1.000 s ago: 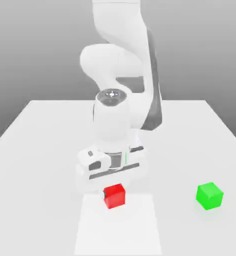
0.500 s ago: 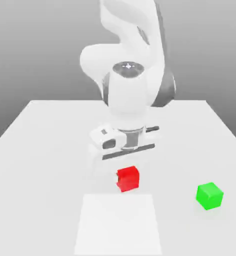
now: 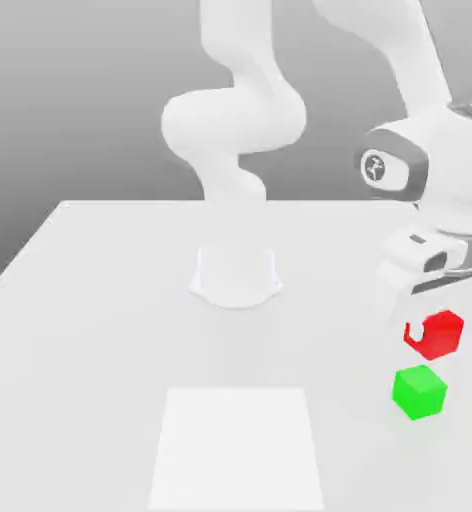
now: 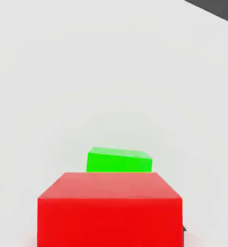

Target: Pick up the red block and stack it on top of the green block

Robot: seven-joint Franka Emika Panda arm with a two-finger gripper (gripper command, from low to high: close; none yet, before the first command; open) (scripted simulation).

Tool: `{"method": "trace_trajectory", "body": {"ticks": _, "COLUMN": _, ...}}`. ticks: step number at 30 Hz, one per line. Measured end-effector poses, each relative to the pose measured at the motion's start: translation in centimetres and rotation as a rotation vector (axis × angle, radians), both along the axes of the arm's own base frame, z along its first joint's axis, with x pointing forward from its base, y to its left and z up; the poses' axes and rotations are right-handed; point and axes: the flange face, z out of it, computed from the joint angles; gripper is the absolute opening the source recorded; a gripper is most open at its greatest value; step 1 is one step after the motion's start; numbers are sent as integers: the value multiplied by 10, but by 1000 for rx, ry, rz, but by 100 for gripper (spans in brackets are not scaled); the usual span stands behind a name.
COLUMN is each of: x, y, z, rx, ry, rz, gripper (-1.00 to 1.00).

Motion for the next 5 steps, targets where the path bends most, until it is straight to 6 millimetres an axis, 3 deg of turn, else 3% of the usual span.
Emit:
{"method": "trace_trajectory", "body": {"ticks": 1, "x": 0, "y": 0, "z": -11, "rx": 0, "ry": 0, "rz": 0, "gripper": -100}}
{"method": "trace_trajectory", "body": {"ticks": 2, "x": -1, "y": 0, "z": -19, "rx": 0, "ry": 1, "rz": 0, "gripper": 100}}
{"method": "trace_trajectory", "body": {"ticks": 5, "x": -1, "y": 0, "z": -19, "rx": 0, "ry": 1, "rz": 0, "gripper": 100}}
